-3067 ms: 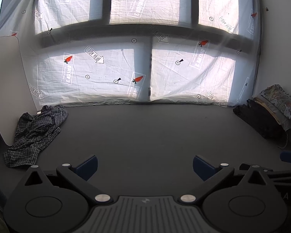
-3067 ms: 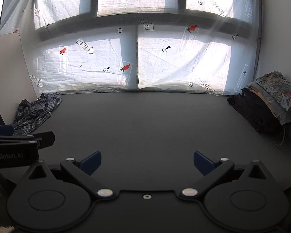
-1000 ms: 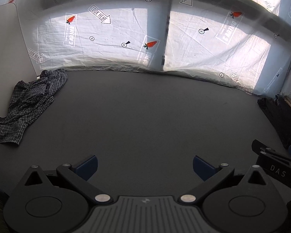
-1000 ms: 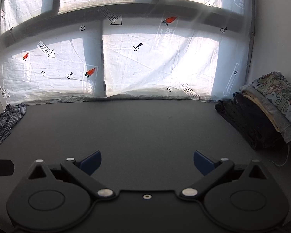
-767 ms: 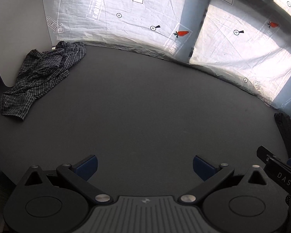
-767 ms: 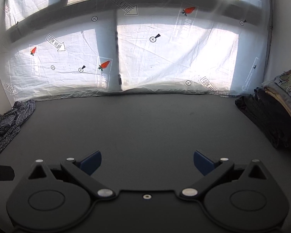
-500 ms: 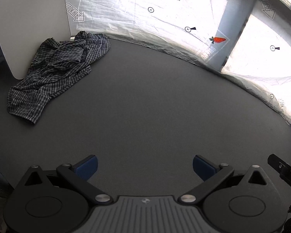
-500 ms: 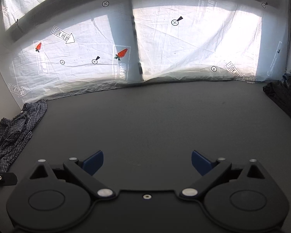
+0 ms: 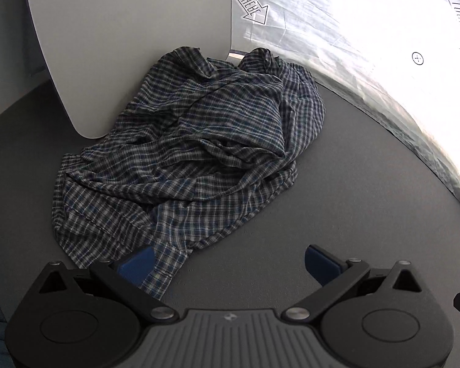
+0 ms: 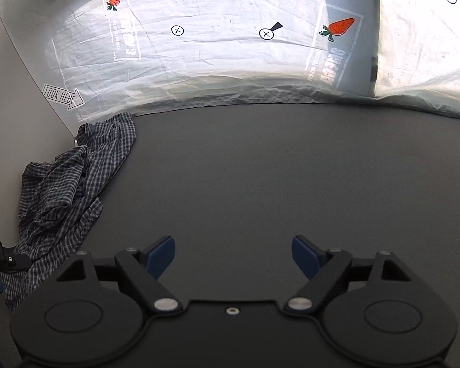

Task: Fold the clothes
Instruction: 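Reach both open tools toward the crumpled plaid shirt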

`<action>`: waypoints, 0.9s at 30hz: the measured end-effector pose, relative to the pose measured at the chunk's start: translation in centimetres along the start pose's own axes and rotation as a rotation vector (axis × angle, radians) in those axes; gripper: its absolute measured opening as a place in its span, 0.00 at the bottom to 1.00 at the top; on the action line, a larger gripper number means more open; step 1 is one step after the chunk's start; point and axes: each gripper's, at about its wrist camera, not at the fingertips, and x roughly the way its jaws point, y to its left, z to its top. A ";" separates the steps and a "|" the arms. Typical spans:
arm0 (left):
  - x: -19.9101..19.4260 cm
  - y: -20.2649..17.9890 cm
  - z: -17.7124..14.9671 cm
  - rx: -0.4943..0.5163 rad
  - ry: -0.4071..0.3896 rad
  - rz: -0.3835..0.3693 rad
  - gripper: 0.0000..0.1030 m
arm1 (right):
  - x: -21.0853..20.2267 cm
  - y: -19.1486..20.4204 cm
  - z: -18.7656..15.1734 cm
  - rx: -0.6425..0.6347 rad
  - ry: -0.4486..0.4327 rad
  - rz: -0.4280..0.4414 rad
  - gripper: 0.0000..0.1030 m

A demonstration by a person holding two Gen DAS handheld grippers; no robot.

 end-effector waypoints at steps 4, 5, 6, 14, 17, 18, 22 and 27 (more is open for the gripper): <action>3.8 0.9 3.8 -0.019 -0.020 0.007 1.00 | 6.5 4.6 2.9 -0.005 0.061 0.112 0.62; 4.9 1.0 4.7 -0.022 -0.024 -0.001 1.00 | 7.9 5.7 3.5 -0.002 0.074 0.136 0.54; 5.7 1.1 5.3 -0.021 -0.025 -0.010 0.99 | 9.3 6.7 4.1 0.002 0.086 0.157 0.51; 11.5 1.8 8.5 -0.064 -0.005 -0.014 0.94 | 18.1 12.1 6.6 0.080 0.179 0.405 0.31; 12.5 2.7 9.1 -0.073 -0.019 0.010 0.94 | 20.3 13.8 6.5 0.083 0.224 0.442 0.32; 12.7 3.0 9.2 -0.076 -0.019 0.011 0.94 | 20.9 14.2 6.3 0.082 0.236 0.435 0.34; 12.7 3.6 9.1 -0.090 -0.021 0.025 0.94 | 22.1 15.5 5.5 0.086 0.250 0.416 0.36; 10.8 3.2 8.1 -0.079 -0.029 0.079 0.94 | 21.3 15.8 5.6 0.046 0.217 0.378 0.02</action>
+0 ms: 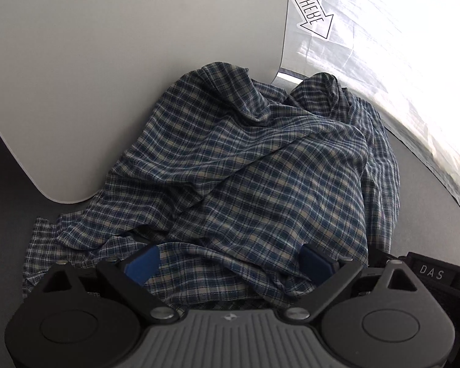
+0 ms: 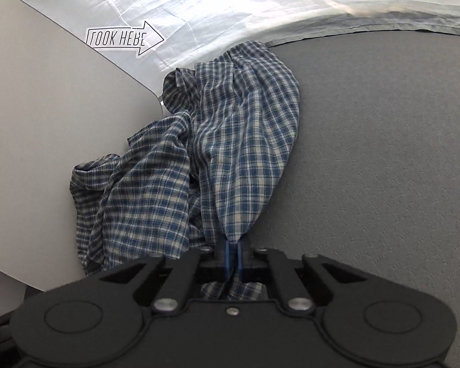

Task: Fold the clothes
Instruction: 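Reach both open tools toward the crumpled plaid shirt, then grasp the shirt fabric with the right tool while the left tool grasps another edge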

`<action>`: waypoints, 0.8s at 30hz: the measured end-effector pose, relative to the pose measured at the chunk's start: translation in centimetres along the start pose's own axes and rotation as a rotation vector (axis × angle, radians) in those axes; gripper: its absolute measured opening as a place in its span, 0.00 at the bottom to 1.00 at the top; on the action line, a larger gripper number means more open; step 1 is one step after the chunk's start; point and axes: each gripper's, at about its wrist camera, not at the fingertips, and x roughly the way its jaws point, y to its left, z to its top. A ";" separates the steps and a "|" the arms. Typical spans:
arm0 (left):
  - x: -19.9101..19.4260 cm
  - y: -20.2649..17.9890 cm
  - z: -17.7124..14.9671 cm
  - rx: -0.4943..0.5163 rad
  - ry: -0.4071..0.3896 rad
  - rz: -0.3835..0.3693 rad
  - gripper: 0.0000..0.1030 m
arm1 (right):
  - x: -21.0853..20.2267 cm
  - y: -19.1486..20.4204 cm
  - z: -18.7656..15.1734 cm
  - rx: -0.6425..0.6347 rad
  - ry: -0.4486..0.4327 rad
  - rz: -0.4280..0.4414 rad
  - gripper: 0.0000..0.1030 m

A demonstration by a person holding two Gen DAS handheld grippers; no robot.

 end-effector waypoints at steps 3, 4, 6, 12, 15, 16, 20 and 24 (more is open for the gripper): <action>-2.2 -0.1 -0.9 0.010 -0.014 0.001 0.94 | -3.2 0.0 -0.6 -0.059 -0.075 -0.071 0.01; -2.8 -0.2 -1.3 0.014 -0.017 -0.004 0.94 | -4.7 -0.4 -0.9 -0.073 -0.104 -0.098 0.01; -4.6 -0.6 -2.2 0.026 -0.017 -0.021 0.94 | -7.9 -1.8 -1.5 -0.089 -0.158 -0.149 0.01; -9.7 -3.1 -7.3 0.108 -0.019 -0.053 0.94 | -19.9 -9.6 -5.2 -0.068 -0.304 -0.328 0.01; -11.9 -4.5 -11.0 0.150 -0.007 -0.068 0.94 | -26.7 -14.5 -8.4 -0.030 -0.358 -0.437 0.00; -12.7 -5.0 -12.4 0.159 -0.006 -0.075 0.94 | -28.7 -16.0 -9.5 -0.026 -0.373 -0.480 0.00; -16.0 -7.1 -18.4 0.217 -0.011 -0.105 0.95 | -36.9 -22.8 -15.2 0.016 -0.425 -0.685 0.00; -18.3 -9.4 -24.1 0.296 0.018 -0.134 0.95 | -44.9 -30.0 -19.8 0.132 -0.450 -0.906 0.01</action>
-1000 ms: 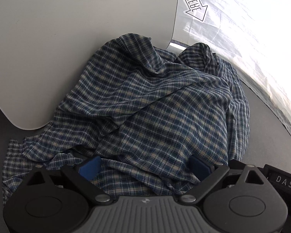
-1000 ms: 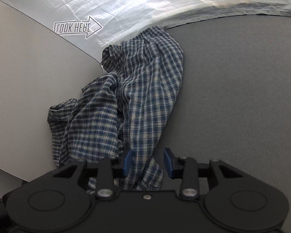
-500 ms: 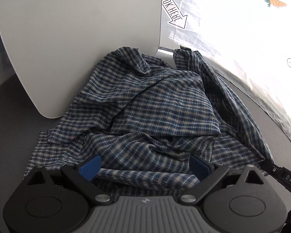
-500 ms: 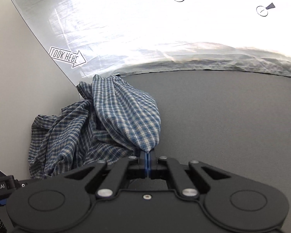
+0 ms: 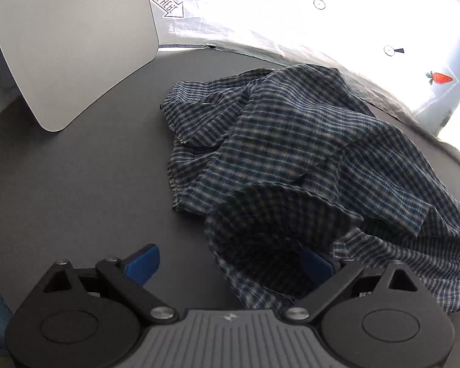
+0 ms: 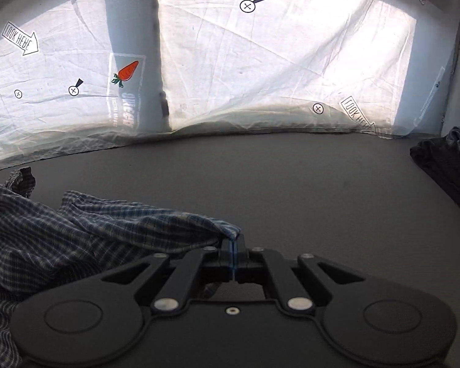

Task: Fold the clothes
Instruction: 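Grasp the shirt fabric with the right tool while the left tool grasps another edge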

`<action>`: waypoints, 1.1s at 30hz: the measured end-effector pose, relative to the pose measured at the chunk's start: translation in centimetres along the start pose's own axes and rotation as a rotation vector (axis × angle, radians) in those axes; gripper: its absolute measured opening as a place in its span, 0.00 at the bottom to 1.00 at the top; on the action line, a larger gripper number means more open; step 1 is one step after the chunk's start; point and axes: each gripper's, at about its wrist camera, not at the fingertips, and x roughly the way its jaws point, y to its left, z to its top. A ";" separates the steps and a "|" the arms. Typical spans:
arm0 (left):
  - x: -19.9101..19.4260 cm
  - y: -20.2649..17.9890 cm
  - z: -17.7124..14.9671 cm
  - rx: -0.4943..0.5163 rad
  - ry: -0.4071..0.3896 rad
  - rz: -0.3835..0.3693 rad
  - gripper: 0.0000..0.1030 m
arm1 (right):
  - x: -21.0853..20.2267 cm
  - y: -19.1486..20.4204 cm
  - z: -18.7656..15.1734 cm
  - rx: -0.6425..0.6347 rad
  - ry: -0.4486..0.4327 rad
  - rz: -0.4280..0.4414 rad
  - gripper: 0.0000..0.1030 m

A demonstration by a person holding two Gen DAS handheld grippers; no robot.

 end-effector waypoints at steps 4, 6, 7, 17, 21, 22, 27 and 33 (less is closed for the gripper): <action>-0.4 1.2 -2.1 0.029 0.050 -0.052 0.95 | -0.6 -8.9 0.3 0.072 0.062 -0.107 0.06; -0.1 2.0 -2.6 0.033 0.076 -0.059 0.95 | -1.3 -11.2 -0.4 0.111 0.083 -0.089 0.26; 0.1 2.5 -2.6 0.036 0.084 -0.061 0.95 | -1.8 -11.6 -1.0 0.119 0.088 -0.065 0.26; 0.7 3.4 -3.1 0.084 0.131 -0.096 0.85 | -3.6 -5.4 -5.9 0.131 0.194 0.141 0.34; 2.0 3.8 -2.3 0.132 0.162 -0.149 0.77 | -4.4 -1.4 -6.7 0.045 0.192 0.176 0.40; 2.5 3.7 -2.1 0.152 0.171 -0.166 0.73 | -4.6 -0.4 -6.9 0.024 0.194 0.177 0.41; 4.4 3.4 -1.0 0.202 0.222 -0.271 0.55 | -5.7 4.4 -8.5 -0.161 0.188 0.138 0.46; 5.8 3.1 0.9 0.163 0.291 -0.431 0.14 | -7.6 9.1 -11.5 -0.412 0.167 0.098 0.56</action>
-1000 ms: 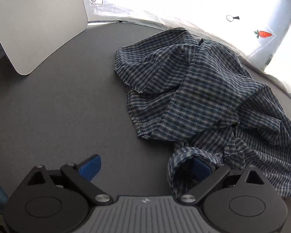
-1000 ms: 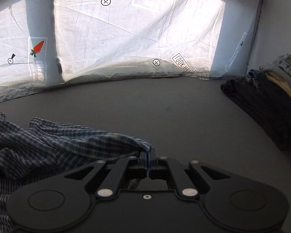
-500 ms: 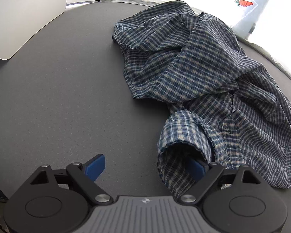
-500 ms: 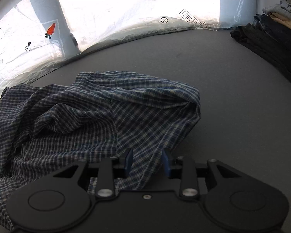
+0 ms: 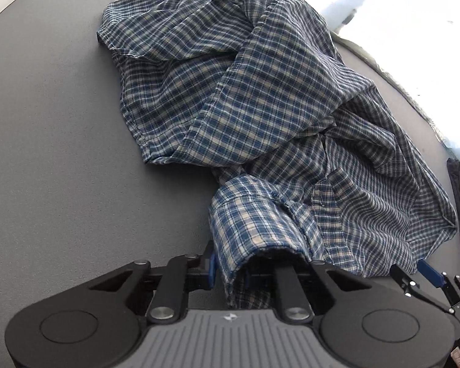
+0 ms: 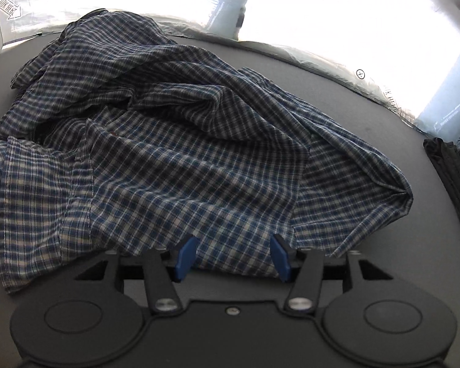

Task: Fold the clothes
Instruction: 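Grasp the shirt fabric with the right tool while the left tool grasps another edge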

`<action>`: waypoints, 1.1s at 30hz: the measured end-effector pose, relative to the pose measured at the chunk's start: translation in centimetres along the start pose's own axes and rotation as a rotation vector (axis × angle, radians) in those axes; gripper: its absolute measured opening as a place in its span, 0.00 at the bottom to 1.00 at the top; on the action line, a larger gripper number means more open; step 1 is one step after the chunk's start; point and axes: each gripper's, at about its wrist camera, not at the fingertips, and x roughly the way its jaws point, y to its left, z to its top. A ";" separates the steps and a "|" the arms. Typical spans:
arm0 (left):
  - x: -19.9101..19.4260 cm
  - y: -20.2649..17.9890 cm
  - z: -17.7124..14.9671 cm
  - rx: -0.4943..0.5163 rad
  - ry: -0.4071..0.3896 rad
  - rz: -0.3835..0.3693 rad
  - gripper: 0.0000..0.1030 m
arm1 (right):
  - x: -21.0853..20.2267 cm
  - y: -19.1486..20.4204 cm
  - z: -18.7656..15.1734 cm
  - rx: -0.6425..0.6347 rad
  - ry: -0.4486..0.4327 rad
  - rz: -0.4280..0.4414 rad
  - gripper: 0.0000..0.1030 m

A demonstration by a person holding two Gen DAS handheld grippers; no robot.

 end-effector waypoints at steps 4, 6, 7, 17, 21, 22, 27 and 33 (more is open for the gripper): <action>-0.7 -0.6 2.5 -0.010 -0.022 -0.088 0.08 | -0.6 2.3 -0.8 -0.070 0.004 0.004 0.61; -1.2 -1.2 4.1 -0.017 -0.045 -0.145 0.07 | -1.0 3.6 -1.0 -0.122 -0.013 -0.006 0.65; -1.4 -1.8 5.0 -0.009 -0.058 -0.164 0.07 | -1.1 4.1 -1.0 -0.144 -0.023 -0.011 0.67; -0.7 -5.9 10.9 0.106 -0.111 -0.230 0.07 | 1.1 7.6 1.7 -0.268 -0.083 -0.051 0.70; -0.8 -5.2 11.4 0.082 -0.126 -0.223 0.08 | 2.2 6.7 3.3 -0.280 -0.093 -0.029 0.10; -0.8 -4.9 11.5 0.075 -0.131 -0.219 0.08 | 2.4 5.9 4.0 -0.237 -0.099 -0.017 0.08; -2.3 -3.2 10.8 0.091 -0.182 -0.184 0.23 | 3.5 0.5 8.3 0.042 -0.121 0.052 0.07; -3.2 -4.3 7.7 0.247 -0.187 -0.112 0.36 | 4.9 -1.8 11.8 0.088 -0.156 0.076 0.06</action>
